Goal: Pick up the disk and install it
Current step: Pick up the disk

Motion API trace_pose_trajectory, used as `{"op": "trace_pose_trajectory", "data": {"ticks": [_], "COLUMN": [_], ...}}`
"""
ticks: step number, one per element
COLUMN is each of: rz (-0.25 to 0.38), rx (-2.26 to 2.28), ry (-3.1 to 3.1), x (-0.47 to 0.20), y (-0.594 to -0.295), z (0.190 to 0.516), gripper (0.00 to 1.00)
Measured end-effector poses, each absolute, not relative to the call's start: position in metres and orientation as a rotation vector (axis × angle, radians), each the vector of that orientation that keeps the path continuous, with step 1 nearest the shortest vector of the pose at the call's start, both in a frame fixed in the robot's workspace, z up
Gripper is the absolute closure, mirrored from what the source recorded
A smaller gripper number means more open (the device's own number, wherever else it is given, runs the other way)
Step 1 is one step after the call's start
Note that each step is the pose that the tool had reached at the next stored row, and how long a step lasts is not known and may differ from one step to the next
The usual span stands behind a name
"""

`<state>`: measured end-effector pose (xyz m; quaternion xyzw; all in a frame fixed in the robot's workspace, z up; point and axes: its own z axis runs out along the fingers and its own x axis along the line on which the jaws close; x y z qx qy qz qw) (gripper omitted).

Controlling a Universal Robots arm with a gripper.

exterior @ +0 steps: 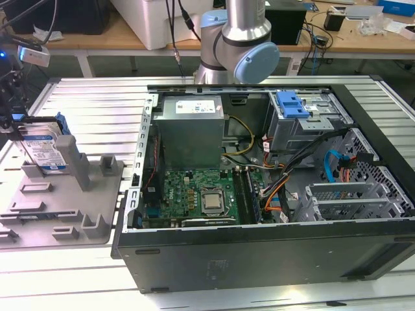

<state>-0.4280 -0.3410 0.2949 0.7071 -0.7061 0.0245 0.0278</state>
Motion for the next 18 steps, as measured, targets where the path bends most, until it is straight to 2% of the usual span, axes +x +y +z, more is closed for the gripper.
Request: {"op": "trace_pose_trajectory", "data": {"ticks": [13,14,15,18], "rz": [0.080,0.081,0.081,0.082], "rx": [2.182,2.182,2.182,2.181], "ry": [-2.176,-2.176,-2.176,-2.175], "x": [-0.4280,-0.4280,-0.4280,-0.4280], "y": [-0.3412,-0.3412,-0.3412,-0.3412], "z": [0.2925,0.2924,0.2922,0.2916], "gripper": [0.55,0.56,0.63,0.63]}}
